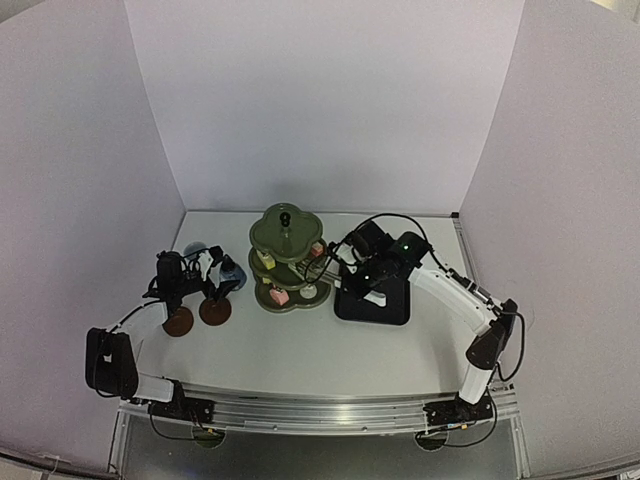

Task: Serve the afternoon tea

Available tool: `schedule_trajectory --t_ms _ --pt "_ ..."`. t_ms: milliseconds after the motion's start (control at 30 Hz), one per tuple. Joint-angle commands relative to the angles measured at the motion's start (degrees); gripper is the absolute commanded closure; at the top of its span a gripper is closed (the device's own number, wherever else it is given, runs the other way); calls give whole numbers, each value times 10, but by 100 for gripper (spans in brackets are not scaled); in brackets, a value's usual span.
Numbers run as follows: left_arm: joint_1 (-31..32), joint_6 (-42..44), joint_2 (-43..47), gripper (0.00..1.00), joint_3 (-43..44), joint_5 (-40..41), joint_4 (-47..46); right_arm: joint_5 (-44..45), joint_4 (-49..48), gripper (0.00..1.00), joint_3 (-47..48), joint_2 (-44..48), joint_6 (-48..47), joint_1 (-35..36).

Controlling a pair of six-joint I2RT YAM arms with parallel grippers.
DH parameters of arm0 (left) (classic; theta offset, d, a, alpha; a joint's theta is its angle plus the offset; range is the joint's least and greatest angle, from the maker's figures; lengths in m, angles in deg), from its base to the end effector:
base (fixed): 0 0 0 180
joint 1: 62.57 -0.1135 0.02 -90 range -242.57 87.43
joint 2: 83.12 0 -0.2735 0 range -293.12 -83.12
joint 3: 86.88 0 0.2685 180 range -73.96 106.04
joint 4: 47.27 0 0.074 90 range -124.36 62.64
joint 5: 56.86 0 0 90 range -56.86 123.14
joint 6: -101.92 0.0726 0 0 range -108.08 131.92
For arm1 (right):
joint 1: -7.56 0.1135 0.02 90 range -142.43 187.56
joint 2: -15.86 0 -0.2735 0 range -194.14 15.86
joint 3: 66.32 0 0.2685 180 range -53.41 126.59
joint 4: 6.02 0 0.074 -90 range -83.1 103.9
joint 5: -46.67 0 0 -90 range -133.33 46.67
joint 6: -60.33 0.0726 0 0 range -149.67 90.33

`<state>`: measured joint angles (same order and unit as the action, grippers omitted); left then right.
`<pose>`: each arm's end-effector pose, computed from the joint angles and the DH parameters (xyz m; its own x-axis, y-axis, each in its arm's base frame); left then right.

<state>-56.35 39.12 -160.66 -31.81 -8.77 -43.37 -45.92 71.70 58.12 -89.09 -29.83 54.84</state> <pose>0.3167 -0.0833 0.2211 -0.0839 0.3513 -0.9325 0.8027 0.5783 0.1457 0.2831 0.3114 0.3428 -0.5747 -0.6264 -0.5266 -0.7517 0.6585 0.0369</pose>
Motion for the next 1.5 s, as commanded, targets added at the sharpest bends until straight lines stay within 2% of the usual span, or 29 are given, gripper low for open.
schedule_trajectory --t_ms 0,267,567,700,933,1133,1467 --pt "3 5 17 4 7 -3 1 -11 -7 100 50 -29 -36 7" --pt "3 6 16 4 8 -2 3 26 -8 100 88 -80 -54 7" --pt "2 7 16 4 4 0 2 48 -11 100 87 -92 -51 8" --pt "3 5 17 4 3 0 0 51 -13 93 84 -100 -46 12" --pt "2 7 19 4 2 3 1 58 -14 72 81 -98 -41 13" --pt "2 8 18 4 1 2 1 54 -15 68 74 -80 -32 13" --pt "2 10 19 4 0 1 4 48 -16 67 54 -40 -17 13"
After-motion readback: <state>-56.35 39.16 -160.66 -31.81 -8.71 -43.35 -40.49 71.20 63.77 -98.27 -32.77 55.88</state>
